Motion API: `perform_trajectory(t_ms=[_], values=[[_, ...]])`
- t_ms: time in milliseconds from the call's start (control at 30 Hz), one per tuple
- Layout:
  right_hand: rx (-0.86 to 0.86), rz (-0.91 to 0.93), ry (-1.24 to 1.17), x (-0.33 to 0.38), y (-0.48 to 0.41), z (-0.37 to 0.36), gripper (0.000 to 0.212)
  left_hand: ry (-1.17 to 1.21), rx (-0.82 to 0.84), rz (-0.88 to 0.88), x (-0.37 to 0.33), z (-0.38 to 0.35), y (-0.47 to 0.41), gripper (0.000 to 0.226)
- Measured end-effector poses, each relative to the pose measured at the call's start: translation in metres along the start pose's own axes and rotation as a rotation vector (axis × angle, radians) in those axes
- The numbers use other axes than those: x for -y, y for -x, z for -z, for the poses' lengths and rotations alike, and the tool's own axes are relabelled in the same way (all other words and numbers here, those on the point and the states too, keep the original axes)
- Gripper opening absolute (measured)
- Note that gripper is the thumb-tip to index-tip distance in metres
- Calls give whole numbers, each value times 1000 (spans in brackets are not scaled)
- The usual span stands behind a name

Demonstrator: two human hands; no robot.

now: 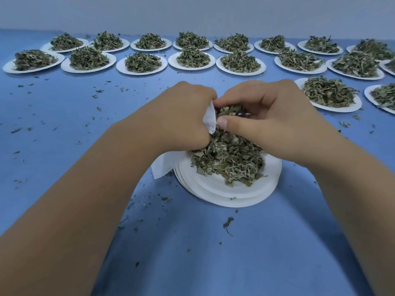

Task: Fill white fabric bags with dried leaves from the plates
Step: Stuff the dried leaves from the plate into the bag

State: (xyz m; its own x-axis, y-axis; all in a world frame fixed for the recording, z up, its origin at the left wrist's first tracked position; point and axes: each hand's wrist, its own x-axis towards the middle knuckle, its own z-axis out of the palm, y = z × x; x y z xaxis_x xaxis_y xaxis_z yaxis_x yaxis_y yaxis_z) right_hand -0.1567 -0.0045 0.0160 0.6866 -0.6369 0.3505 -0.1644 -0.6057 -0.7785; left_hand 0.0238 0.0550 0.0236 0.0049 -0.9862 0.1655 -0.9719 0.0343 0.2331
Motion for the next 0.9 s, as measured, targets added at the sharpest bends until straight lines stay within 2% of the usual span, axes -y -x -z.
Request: perform_trajectory(t_ms=[100,200,267,400,467,533,600,700,767,800,900], values=[[58,-36,10,-1,3,1,34,40,3,3,0,1,-4,27],[-83,-51,-29,-5,0,-1,27,47,-2,-22,-3,-4,-4,23],[-146,-54,0,-4,-2,-6,20,61,-26,-44,-4,-6,-4,31],[-192,-32,90,-4,-2,-16,9,144,-53,-88,-6,-7,-1,38],[-156,-35,98,-4,-3,-17,12,196,-68,-84,-7,-10,1,48],[-26,-18,131,-3,-3,-14,11,229,-73,-63,-5,-13,4,71],[128,3,143,-2,-1,-9,16,249,-82,-47,-2,-13,7,80],[250,-5,112,-1,3,-1,43,295,-122,8,8,-11,6,82],[241,48,225,-3,6,-2,60,317,-134,27,11,-10,6,81],[217,71,263,-4,7,-5,60,320,-129,22,12,-11,6,81],[71,106,265,-5,6,-11,38,292,-112,-19,11,-11,8,83]])
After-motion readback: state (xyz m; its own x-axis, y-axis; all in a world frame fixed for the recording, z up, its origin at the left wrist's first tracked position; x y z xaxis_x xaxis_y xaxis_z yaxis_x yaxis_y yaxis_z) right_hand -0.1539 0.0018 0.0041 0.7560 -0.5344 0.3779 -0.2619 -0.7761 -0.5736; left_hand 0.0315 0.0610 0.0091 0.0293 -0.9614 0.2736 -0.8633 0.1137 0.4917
